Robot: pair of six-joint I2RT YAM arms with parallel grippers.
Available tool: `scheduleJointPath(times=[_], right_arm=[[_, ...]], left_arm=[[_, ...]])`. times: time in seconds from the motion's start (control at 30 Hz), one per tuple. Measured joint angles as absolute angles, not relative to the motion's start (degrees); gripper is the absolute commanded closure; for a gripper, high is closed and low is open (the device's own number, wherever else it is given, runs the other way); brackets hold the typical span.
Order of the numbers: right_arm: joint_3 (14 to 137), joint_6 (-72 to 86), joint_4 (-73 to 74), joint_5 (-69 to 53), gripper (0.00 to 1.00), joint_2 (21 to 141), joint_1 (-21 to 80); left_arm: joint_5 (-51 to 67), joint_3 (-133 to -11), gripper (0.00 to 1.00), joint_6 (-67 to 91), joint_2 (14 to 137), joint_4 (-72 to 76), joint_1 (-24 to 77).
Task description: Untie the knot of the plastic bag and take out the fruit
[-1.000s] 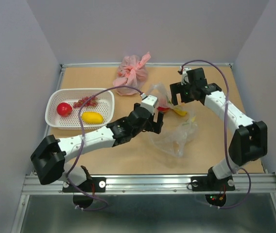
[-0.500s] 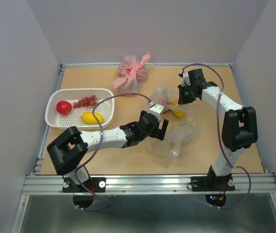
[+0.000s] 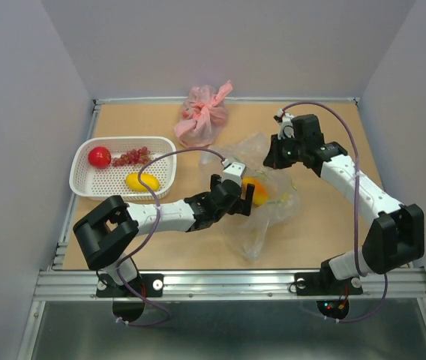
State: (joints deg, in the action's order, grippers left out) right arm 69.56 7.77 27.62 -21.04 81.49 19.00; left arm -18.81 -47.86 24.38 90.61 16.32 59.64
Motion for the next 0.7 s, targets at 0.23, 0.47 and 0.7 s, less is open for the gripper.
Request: scheduleJointPath(times=[0.23,0.47,0.7], right_arm=[[63.5,13.1,28.3,-12.2,0.94,87.8,18.3],[63.3,18.6,28.1,-5.3,0.82,89.3,17.4],[63.2,20.8,28.0,-3.5,0.81,89.3,16.8]], left_arm=[[-21.2,-47.9,0.01,27.0,90.6,16.5,59.6],[-24.9,-49.8,0.01,31.2,90.7,12.6,59.6],[-29.2,-54.0,0.01,35.4,91.6,7.9,59.4]])
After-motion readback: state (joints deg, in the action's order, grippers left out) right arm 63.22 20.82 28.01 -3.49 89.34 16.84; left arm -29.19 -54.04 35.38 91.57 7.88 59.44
